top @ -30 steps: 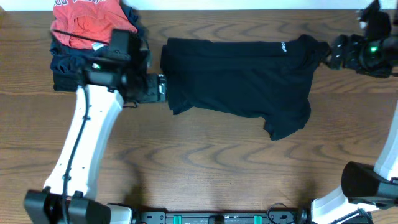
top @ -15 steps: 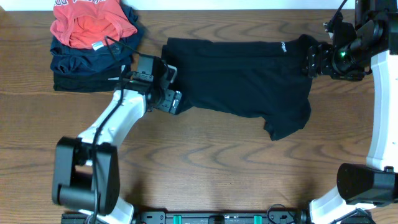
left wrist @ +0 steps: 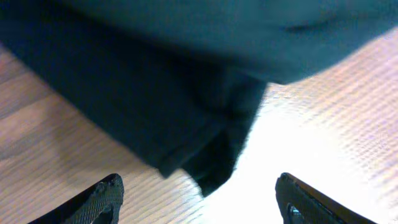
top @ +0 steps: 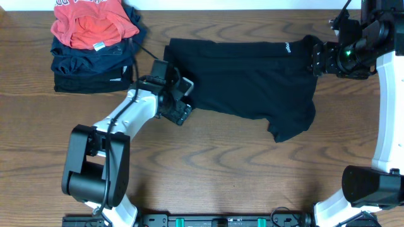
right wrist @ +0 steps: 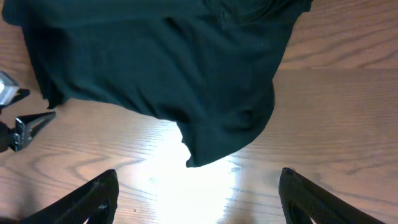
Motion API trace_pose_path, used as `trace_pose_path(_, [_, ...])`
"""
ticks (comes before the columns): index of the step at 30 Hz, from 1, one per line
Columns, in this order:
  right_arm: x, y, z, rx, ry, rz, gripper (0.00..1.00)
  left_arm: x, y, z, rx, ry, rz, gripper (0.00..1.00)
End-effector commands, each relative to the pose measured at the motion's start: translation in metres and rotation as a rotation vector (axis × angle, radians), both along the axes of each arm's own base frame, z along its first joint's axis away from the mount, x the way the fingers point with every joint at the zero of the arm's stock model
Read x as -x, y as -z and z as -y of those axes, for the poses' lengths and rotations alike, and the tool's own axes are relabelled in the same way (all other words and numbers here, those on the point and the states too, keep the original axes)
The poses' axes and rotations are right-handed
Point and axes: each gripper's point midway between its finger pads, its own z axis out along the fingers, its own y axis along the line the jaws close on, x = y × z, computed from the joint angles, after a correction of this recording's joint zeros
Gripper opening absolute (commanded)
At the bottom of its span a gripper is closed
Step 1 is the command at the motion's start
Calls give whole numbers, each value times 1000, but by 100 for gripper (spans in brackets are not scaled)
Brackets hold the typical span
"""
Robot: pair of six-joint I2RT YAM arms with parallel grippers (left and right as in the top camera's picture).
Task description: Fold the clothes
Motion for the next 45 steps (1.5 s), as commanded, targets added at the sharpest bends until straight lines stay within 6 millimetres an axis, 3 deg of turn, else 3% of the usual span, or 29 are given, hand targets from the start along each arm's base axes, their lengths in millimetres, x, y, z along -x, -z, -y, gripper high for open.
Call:
trace_pose_path(1, [-1,1,-4,-2,2,-4,80,4,11,4,-26,49,-22,79])
trace_pose_path(11, [0,1,-6,-2,-5,-6,80,3,46,-9,-112,33,-63,76])
trace_pose_path(17, [-1,1,-10,-2,-14,-2,79,-3,47,-10,-121,30,-39,70])
trace_pose_path(21, [-1,1,-12,-2,-21,-1,78,-4,47,-10,-127,31,-31,52])
trace_pose_path(24, [-1,1,-14,-2,-26,-2,76,-5,46,-9,-126,31,-27,27])
trace_pose_path(27, [0,1,-16,-3,-30,-5,74,-6,46,-10,-130,29,-23,9])
trace_pose_path(29, [2,2,-17,-6,-33,-13,72,-8,44,-12,-138,5,-19,6])
trace_pose_path(34, [14,5,-21,-10,-33,-66,69,-20,15,-27,-159,-170,15,6])
trace_pose_path(39, [29,11,-38,-10,-75,-128,69,-30,-35,-43,-100,-307,97,6])
trace_pose_path(45, [44,46,-58,21,-103,-243,69,-39,-76,-65,-38,-442,187,6])
